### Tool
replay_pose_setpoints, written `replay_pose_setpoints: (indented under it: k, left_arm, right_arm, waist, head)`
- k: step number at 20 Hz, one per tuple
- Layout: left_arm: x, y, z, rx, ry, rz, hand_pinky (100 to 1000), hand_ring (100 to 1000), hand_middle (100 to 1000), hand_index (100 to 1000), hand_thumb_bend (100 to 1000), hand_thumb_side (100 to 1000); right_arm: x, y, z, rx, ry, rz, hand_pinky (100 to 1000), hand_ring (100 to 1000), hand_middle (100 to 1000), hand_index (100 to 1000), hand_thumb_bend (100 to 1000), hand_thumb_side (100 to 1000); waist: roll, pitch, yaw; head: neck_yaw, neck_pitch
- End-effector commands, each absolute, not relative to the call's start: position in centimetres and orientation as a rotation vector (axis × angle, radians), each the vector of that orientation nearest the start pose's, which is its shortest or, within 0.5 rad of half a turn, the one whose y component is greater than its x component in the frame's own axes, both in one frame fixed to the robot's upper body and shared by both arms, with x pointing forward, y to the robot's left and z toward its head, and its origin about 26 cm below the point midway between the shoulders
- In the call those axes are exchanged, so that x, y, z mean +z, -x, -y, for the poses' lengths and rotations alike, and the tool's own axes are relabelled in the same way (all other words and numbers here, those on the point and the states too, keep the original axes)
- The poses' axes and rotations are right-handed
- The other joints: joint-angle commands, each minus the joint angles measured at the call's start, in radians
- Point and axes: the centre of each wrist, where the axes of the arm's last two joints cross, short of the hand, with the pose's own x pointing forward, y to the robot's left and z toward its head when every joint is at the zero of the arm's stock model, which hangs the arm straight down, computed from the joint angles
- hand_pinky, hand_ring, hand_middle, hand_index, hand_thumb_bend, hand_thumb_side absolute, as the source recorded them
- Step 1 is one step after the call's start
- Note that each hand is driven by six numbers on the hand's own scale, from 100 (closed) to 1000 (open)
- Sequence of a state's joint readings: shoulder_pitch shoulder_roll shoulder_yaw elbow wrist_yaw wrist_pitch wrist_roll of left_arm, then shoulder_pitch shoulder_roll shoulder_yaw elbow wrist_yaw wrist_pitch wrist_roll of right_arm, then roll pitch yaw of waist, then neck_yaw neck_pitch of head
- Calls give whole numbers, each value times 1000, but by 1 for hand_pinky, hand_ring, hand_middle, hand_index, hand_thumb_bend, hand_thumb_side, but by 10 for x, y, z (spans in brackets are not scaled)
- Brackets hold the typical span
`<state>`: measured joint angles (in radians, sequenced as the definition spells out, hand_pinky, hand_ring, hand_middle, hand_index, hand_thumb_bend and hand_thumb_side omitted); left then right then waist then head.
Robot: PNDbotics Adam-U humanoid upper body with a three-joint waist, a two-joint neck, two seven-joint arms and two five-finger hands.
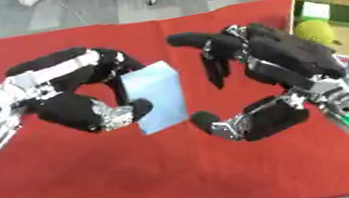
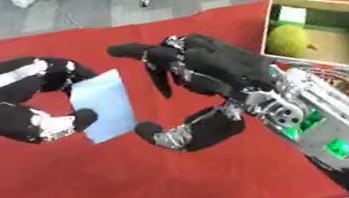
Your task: Pick up the objects with one hand, pass them to the other hand, and then place them into the box on the other side of the table.
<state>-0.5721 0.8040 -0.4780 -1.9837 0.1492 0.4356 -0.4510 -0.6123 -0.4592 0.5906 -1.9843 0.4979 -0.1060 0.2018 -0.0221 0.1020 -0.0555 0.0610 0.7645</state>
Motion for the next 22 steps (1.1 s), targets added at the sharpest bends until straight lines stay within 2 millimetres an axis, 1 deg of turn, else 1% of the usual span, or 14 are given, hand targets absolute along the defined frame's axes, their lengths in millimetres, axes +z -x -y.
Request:
replay_pose_setpoints:
  k: [1,4,13,22]
  left_arm:
    - [247,-300,-221,-1384,-38,1482,790,520,486,643,208,371]
    - [248,-299,-220,-1381,-21,1487,790,518,484,641,203,379]
    - [252,-299,-213,-1377,126,1509,795,513,480,635,179,407]
    - [257,-300,-207,-1355,214,1527,798,510,477,631,159,420]
  right_arm:
    - [225,-285,129,-1923,-324,-2790,388,482,340,1000,306,398]
    - [225,-285,129,-1929,-333,-2783,386,481,340,1000,310,400]
    - [224,-283,126,-1926,-375,-2773,384,478,334,1000,309,395]
    - [222,-282,123,-1923,-367,-2767,378,474,329,1000,302,392]
  waist:
    - [11,-18,-2]
    - [12,-17,0]
    - [13,-19,5]
    - [12,-19,8]
  head:
    - [3,6]
    - [3,6]
    - [-1,6]
    - [-3,6]
